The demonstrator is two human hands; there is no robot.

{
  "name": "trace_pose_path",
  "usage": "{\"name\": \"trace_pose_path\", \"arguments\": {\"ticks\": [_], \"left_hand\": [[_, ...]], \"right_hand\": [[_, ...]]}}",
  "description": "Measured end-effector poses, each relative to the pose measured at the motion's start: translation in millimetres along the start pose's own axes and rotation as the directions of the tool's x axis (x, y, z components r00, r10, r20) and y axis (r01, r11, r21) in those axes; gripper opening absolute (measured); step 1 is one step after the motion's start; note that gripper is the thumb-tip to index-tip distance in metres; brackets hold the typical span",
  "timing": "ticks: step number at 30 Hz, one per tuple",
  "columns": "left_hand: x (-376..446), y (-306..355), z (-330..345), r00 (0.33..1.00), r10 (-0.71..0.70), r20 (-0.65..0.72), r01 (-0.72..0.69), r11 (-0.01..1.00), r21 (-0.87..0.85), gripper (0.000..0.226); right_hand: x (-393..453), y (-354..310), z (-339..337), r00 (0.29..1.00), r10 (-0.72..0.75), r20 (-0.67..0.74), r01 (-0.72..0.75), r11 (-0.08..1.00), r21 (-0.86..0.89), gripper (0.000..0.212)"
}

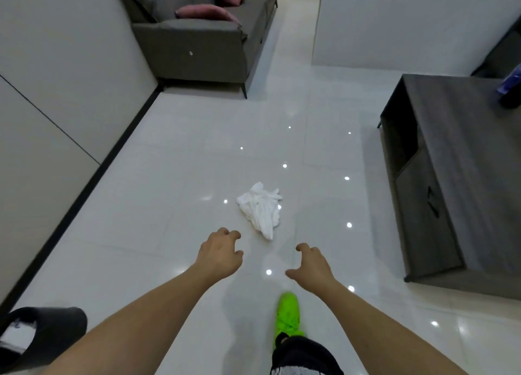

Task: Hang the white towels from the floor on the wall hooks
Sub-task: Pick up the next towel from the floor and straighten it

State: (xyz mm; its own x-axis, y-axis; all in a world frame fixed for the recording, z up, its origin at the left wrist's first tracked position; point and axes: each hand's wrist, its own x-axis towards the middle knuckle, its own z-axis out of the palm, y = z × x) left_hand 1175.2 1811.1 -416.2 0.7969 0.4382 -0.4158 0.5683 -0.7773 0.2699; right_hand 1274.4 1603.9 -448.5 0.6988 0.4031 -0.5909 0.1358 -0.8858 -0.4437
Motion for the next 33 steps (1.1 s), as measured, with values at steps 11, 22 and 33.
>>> {"name": "trace_pose_path", "arguments": {"ticks": [11, 22, 33], "left_hand": [[126.6, 22.6, -14.8, 0.99, -0.092, 0.103, 0.098, 0.994, -0.048, 0.055], [277.0, -41.1, 10.4, 0.983, -0.052, 0.176, 0.075, 0.989, -0.127, 0.05], [474.4, -139.4, 127.9, 0.887, -0.138, 0.44, 0.221, 0.965, -0.143, 0.048]], "right_hand": [[126.0, -5.5, -49.7, 0.985, 0.1, 0.143, -0.103, 0.995, 0.009, 0.071], [264.1, -39.9, -7.0, 0.949, 0.214, 0.232, -0.223, 0.975, 0.011, 0.068], [443.2, -48.7, 117.7, 0.82, 0.461, 0.341, -0.501, 0.865, 0.036, 0.061]]}}
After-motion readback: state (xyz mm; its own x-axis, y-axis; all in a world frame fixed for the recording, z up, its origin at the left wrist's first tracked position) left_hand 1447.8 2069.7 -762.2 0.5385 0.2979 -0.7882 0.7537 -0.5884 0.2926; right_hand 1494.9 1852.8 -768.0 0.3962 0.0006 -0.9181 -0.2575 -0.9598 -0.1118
